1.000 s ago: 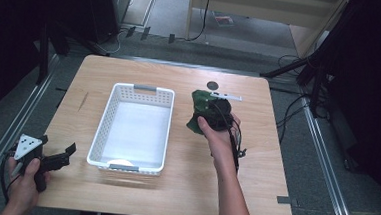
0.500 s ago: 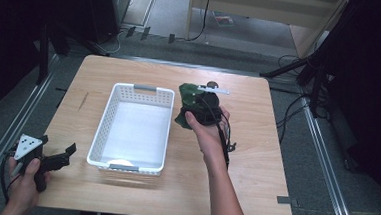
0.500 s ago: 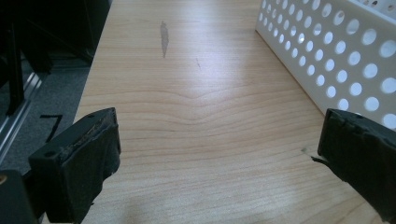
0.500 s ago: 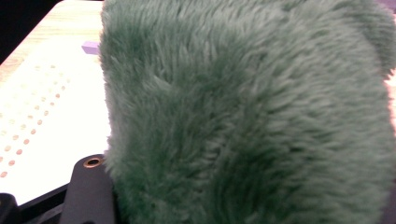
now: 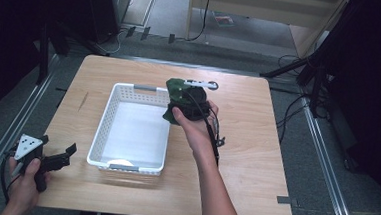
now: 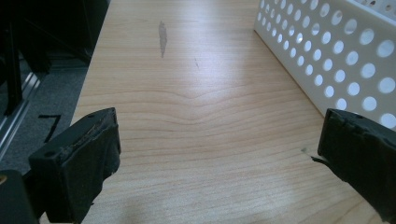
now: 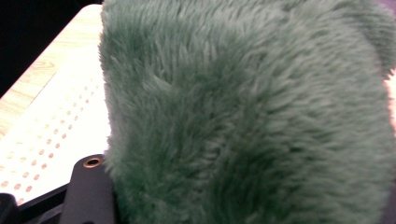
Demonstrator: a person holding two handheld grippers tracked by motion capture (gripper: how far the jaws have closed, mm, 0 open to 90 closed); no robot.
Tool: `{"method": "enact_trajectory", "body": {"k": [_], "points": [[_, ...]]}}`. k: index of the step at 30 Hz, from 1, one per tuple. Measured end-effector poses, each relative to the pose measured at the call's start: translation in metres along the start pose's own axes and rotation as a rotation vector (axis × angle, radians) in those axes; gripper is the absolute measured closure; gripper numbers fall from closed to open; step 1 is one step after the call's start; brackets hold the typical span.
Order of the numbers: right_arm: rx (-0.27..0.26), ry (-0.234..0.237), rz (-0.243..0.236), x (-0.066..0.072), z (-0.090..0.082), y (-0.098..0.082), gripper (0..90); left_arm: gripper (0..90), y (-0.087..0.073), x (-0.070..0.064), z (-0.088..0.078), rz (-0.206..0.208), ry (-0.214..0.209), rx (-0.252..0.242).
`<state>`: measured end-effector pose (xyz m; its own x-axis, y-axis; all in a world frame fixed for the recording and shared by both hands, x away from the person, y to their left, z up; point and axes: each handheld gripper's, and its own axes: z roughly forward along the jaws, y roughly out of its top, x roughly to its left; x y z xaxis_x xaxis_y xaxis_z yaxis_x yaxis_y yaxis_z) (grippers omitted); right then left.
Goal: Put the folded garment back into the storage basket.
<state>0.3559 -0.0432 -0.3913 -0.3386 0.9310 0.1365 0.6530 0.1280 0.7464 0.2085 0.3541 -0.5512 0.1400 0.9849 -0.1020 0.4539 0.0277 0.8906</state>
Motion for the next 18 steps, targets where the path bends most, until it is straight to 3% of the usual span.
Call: {"method": "enact_trajectory", "body": {"k": [18], "points": [[0.013, 0.047, -0.029, 0.035, 0.013, 0.005, 35.9, 0.3, 0.000, 0.000, 0.000, -0.001, -0.001, -0.001]]}}
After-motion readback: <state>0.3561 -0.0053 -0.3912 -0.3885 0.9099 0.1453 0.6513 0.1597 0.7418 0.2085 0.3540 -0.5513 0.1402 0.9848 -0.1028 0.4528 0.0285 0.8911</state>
